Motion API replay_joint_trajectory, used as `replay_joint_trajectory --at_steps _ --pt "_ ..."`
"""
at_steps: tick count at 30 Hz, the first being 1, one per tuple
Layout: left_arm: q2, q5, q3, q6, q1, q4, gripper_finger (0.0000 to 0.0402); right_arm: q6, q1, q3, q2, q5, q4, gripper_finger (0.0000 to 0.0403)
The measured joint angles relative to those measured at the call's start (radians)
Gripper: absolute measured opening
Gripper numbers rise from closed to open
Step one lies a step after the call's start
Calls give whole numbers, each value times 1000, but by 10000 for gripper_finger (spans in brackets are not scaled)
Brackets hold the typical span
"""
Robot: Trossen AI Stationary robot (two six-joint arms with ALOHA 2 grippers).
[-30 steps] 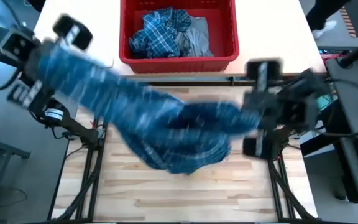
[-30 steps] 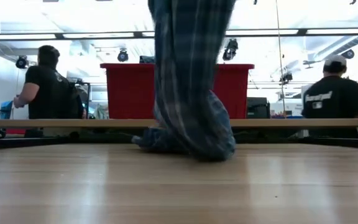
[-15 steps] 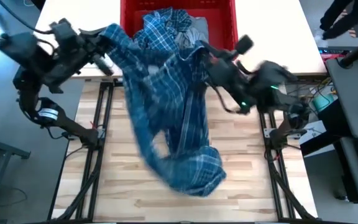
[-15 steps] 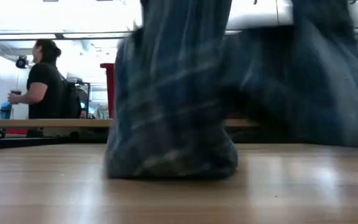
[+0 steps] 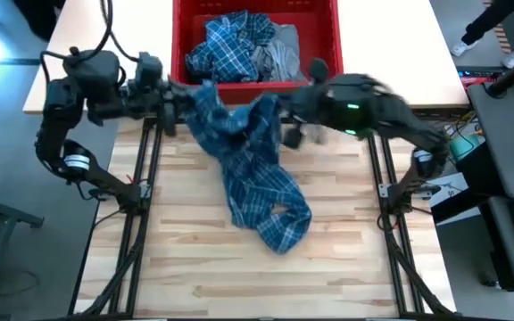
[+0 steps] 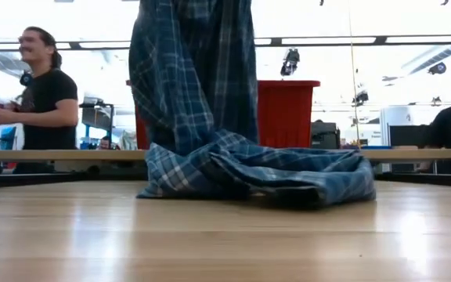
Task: Fold Laundry from Bin
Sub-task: Fold the blue patterned pants
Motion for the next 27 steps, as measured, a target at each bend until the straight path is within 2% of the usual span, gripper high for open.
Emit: replay_joint_trajectory --at_steps 2,4,6,7,10,14,16,19,23,25,27 --pt "-7 211 0 -25 -1 -70 0 33 27 3 -53 -173 -56 9" --pt "-8 408 0 -44 -7 -157 0 101 33 4 -101 -412 -104 9" --pt "-5 488 -6 -66 -31 -261 0 160 33 4 -129 -630 -172 9" --pt "0 488 -9 -79 -41 -315 0 182 33 4 -135 -680 -229 9" --pt "27 432 -16 -120 -50 -471 0 220 37 2 -126 -650 -465 9" --pt "70 333 -47 -170 -49 -440 0 290 36 -15 -44 -529 -715 9" --pt "94 288 -46 -163 -46 -417 0 312 36 -43 -4 -505 -701 9" --pt "140 212 -46 -166 -38 -449 0 280 41 -81 49 -525 -705 9" --pt "199 139 -62 -245 -36 -465 0 285 42 -154 99 -490 -710 11" --pt "219 96 -84 -299 -47 -470 0 321 47 -191 116 -410 -708 13" --pt "234 35 -123 -334 -61 -467 0 375 60 -242 119 -286 -709 13"
